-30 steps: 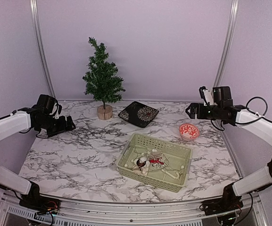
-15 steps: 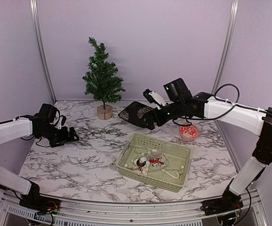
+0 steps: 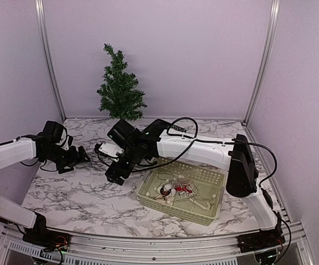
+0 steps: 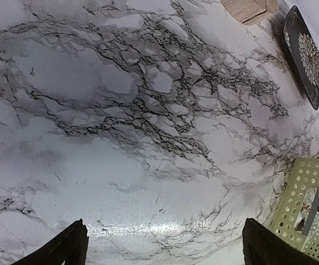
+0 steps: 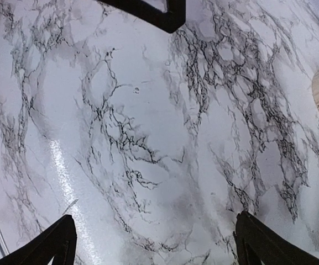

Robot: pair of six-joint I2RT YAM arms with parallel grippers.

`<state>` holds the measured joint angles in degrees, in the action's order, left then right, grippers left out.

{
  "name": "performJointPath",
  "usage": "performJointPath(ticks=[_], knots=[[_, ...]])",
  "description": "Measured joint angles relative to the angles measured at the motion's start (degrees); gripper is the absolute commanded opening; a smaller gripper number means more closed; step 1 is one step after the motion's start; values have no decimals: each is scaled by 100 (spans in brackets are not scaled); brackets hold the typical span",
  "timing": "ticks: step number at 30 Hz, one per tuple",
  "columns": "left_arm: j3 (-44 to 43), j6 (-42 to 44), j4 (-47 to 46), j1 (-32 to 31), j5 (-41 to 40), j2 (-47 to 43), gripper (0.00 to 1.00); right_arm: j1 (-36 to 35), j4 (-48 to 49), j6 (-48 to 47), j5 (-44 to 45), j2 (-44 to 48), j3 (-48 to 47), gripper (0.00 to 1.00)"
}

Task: Decorate the small christmas tree

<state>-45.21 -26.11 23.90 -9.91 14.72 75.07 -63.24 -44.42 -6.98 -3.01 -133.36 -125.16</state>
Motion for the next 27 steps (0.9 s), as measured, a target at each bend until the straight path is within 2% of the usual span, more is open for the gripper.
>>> performJointPath(ticks=[4,10,13,17,23,27], knots=[[-157,-74,-9,9,28,136,99,-144,-284,-190,323,-310,-203,96],[-229,-76,-20,11,33,271,99,-251,-448,-413,817,-282,376,94],[-232,-76,-20,11,33,348,99,-284,-476,-592,1110,-190,953,93],[-234,-85,-20,11,35,407,99,-326,-511,-634,1488,365,1768,92],[-234,-127,-59,11,46,409,99,-321,-472,-577,2249,1342,3543,92],[-234,-157,-114,11,52,415,99,-129,-361,-365,2638,1823,4336,92]])
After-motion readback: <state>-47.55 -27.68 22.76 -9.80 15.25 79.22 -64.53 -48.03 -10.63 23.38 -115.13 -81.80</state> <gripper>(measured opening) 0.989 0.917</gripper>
